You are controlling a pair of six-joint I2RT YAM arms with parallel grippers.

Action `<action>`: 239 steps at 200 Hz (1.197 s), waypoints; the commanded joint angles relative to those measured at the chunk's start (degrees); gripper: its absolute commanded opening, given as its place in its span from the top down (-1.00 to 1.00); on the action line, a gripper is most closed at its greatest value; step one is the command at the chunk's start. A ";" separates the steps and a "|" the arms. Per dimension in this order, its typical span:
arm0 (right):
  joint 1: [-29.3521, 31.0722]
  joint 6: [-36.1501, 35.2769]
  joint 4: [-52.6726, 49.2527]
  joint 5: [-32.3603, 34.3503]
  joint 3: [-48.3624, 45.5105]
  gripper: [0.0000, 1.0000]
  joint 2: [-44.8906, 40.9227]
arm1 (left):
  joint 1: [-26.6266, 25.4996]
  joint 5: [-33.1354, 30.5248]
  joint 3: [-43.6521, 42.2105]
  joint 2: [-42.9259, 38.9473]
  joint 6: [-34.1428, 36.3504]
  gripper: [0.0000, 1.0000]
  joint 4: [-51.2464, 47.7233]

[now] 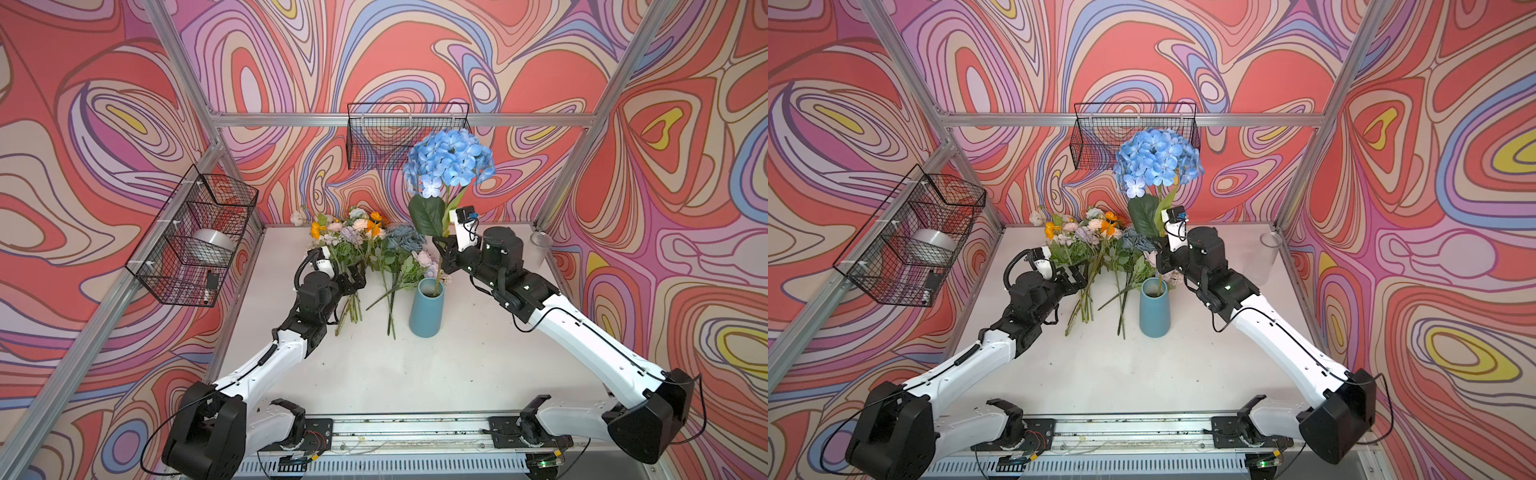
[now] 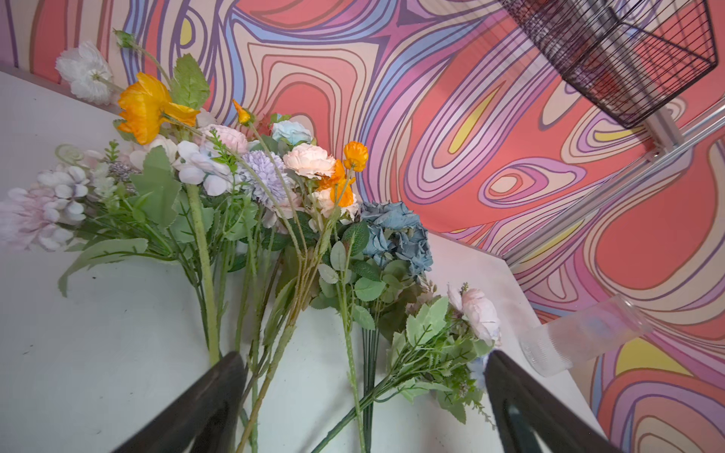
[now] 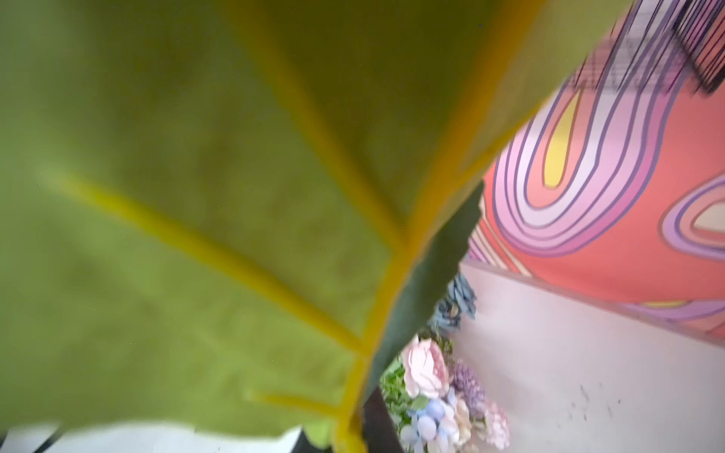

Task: Arrange the flowers into the vase
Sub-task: 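Lower the hydrangea into the teal vase with the right gripper while the left withdraws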

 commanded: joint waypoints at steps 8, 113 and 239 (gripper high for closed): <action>-0.33 4.25 4.56 -1.49 -4.37 1.00 1.31 | 0.53 -2.35 2.97 0.69 4.48 -0.71 -5.99; -0.33 0.18 -0.80 3.86 -6.91 -0.40 -6.26 | 1.02 0.15 11.63 13.86 9.75 -0.20 -15.55; -0.33 2.42 6.84 -5.28 -13.47 -0.57 -10.98 | 1.03 -5.53 28.47 32.55 20.49 0.04 -35.12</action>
